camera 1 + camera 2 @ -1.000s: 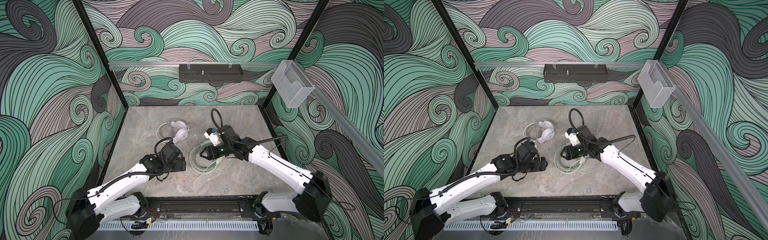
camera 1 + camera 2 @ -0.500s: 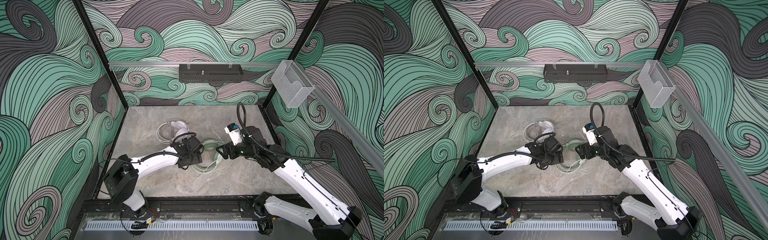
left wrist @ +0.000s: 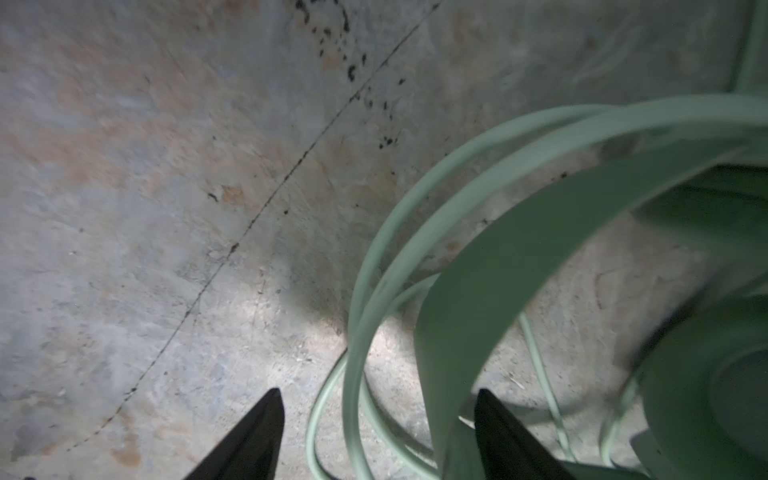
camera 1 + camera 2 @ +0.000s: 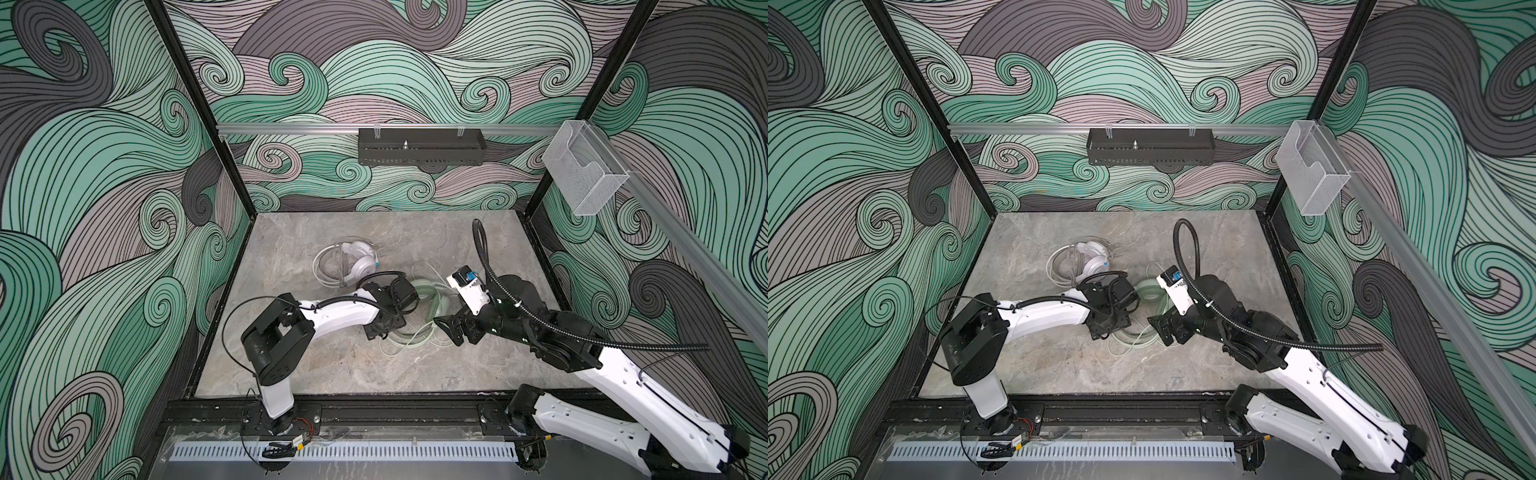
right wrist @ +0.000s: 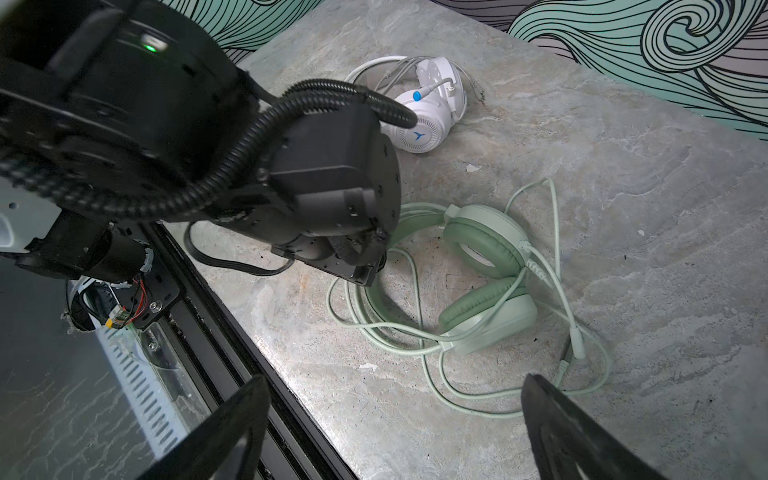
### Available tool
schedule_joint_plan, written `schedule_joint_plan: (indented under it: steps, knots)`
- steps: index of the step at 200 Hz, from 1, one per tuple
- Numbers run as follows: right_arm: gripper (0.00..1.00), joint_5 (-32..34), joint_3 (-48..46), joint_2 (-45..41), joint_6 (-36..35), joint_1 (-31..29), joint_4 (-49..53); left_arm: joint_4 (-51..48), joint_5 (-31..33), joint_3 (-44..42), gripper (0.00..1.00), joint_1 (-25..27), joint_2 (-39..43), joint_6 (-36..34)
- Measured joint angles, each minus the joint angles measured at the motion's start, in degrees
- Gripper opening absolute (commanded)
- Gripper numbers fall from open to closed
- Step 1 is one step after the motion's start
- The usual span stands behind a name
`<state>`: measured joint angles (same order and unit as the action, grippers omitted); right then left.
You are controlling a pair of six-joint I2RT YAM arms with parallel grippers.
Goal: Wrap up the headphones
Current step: 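Grasp the green headset band with the left gripper and lift it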
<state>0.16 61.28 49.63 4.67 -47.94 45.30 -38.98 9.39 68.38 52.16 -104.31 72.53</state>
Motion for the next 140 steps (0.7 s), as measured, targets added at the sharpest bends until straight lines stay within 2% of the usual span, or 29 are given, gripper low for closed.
schedule_joint_plan:
  steps: [24, 71, 140]
  knots:
    - [0.97, 0.4, -0.2, -0.7, 0.0, 0.4, 0.0, -0.6, -0.8, 2.2, 0.56, 0.0, -4.5, -0.1]
    - [0.96, 0.5, -1.0, -2.6, 0.2, 3.4, 0.0, -2.0, -1.2, 2.9, 0.26, 0.0, -4.9, -0.8]
    - [0.96, -0.5, -2.6, -2.8, 1.7, 5.9, 0.0, -7.5, 1.4, 5.1, 0.00, 0.0, -4.5, -3.6]
